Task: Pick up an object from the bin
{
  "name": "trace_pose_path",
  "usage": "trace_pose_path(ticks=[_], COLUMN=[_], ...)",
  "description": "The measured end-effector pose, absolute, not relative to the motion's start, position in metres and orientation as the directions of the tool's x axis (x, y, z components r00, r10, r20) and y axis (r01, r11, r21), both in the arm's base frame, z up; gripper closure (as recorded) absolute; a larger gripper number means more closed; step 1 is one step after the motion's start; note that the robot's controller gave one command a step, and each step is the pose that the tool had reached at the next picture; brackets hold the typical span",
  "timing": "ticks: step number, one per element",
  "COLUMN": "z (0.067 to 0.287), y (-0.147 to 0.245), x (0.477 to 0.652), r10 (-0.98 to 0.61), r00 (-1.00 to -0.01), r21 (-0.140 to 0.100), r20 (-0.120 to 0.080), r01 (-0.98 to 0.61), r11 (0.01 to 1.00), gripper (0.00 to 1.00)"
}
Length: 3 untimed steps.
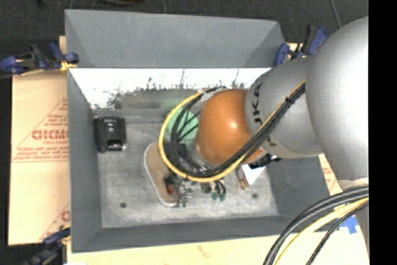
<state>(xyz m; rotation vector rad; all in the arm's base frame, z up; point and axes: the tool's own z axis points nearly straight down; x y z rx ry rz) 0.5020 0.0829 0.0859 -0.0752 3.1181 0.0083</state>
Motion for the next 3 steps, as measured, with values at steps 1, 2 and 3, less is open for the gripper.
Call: trace_pose_path(ticks=[1,2,3], z=[0.122,0.163,0.163], y=[0.076,0.073,0.073], x=[0.496,0.509,0.509], r10=[-0.049,-0.054,-0.053], r00=[-0.999,-0.999,-0.999], r21=[0.001,0.000,0.000], r20=[-0.002,-0.003,-0.003], r01=[-0.049,-0.054,-0.053], r11=[0.999,0.999,0.999], gripper=[1.00,0.00,0.00])
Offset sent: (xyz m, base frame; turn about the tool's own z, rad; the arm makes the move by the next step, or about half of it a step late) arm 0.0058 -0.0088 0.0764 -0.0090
